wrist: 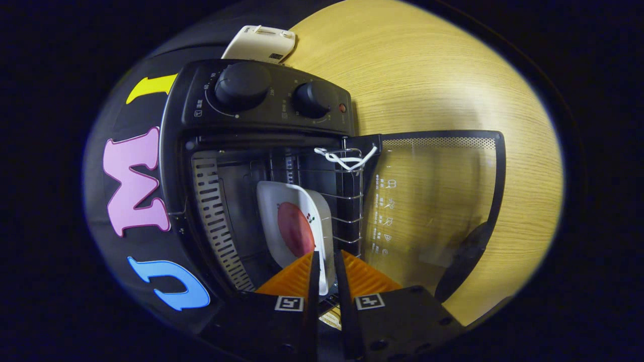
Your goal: Open the toaster oven, put the food inside, and close the toaster oven door.
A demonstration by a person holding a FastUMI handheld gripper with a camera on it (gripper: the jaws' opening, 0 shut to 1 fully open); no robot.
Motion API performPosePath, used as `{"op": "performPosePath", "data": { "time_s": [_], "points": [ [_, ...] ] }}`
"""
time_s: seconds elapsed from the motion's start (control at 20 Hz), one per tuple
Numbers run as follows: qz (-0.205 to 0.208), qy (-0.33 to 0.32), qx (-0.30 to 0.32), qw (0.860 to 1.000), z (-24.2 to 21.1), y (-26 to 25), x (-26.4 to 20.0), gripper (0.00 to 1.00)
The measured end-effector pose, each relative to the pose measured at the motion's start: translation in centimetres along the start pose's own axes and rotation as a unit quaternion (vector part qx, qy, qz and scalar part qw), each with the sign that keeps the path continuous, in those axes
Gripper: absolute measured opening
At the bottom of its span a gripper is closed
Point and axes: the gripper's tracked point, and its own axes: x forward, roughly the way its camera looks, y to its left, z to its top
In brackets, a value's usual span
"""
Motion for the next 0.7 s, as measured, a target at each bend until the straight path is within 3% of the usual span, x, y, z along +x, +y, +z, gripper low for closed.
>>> {"op": "performPosePath", "data": {
  "time_s": [0.05, 0.1, 0.3, 0.5, 0.7],
  "points": [
    [-0.004, 0.004, -0.007, 1.0, -0.1, -0.2, -0.3, 0.3],
    [-0.007, 0.01, -0.016, 1.0, -0.3, -0.4, -0.8, 0.52],
    [-0.02, 0.049, -0.069, 0.996, -1.0, -1.3, -3.4, 0.98],
    [0.0, 0.079, -0.182, 0.98, -1.8, -1.0, -7.4, 0.99],
    [0.032, 0.062, -0.327, 0.943, 0.0, -1.5, -9.6, 0.98]
  ]
}}
